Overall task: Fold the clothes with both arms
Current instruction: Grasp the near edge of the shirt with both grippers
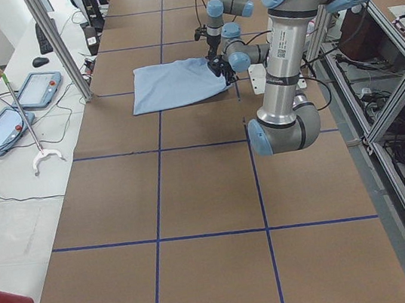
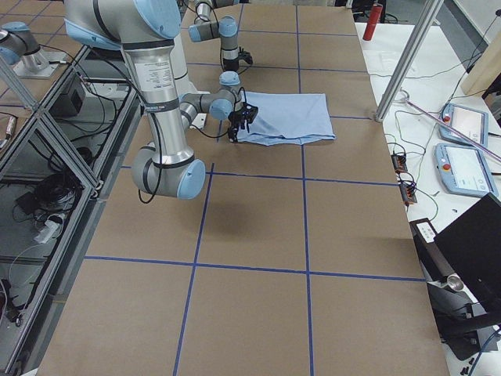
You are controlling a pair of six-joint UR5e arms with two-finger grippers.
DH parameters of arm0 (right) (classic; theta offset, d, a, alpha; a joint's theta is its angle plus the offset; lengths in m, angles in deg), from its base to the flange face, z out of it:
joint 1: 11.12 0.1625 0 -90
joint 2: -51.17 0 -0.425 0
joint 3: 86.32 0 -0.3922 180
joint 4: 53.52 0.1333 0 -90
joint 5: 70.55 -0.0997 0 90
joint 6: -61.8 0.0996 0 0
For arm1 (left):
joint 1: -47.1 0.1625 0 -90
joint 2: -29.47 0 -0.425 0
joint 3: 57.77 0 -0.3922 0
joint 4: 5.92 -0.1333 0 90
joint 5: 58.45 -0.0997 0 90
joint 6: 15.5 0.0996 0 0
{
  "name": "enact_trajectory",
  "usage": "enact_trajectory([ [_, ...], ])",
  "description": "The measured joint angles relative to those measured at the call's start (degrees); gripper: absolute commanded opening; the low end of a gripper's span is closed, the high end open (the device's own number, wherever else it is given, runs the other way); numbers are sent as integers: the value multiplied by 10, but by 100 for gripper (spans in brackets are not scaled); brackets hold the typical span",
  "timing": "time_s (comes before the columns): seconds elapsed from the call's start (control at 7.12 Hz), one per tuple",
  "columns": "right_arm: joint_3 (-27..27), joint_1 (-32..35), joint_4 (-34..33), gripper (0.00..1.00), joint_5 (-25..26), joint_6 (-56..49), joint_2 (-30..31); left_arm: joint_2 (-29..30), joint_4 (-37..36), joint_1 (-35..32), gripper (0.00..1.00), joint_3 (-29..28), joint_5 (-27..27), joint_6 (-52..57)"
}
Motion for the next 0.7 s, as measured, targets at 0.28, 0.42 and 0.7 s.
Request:
enact_trajectory([
  [0.28, -3, 7, 0, 0, -13, 0, -1, 0, -1, 0, 0, 1, 0, 0],
  [0.42, -4, 10, 0, 0, -17, 0, -2, 0, -1, 0, 0, 1, 0, 0],
  [0.7, -4, 13, 0, 0, -19, 0, -4, 0, -1, 0, 0, 2, 0, 0],
])
